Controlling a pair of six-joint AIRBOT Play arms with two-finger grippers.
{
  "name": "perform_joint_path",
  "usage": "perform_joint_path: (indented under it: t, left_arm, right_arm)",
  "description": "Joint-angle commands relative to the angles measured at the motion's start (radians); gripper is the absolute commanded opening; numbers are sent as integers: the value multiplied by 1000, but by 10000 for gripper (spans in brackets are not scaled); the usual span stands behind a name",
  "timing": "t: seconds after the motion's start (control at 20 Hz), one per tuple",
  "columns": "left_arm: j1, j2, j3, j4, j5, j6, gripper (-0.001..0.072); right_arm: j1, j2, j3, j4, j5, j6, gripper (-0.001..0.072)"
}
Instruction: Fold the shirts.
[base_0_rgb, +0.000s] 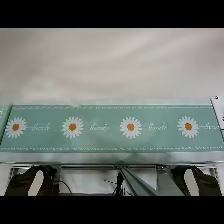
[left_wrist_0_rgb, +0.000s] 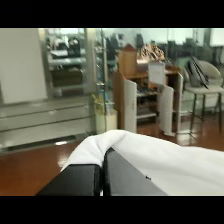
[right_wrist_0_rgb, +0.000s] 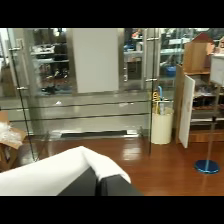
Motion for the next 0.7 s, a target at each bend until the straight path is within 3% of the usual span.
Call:
perform_joint_path:
  t: [0.0,0.15,0.35,0.5,0.65]
  left_arm:
    - [0,101,19,109,-86,-138,20]
    - [0,115,18,111,-334,-229,19]
    - [0,52,12,162,-617,-226,20]
    - [0,-43,-89,179,-754,-223,21]
    - [0,-130,-302,118,-717,-222,21]
  right_arm:
    - [1,62,52,-83,142,75,19]
    - [1,75,89,-100,369,101,19]
    - [18,-9,88,-256,805,63,19]
    - [148,-126,21,-226,848,73,19]
    - [208,-293,-75,-266,841,62,19]
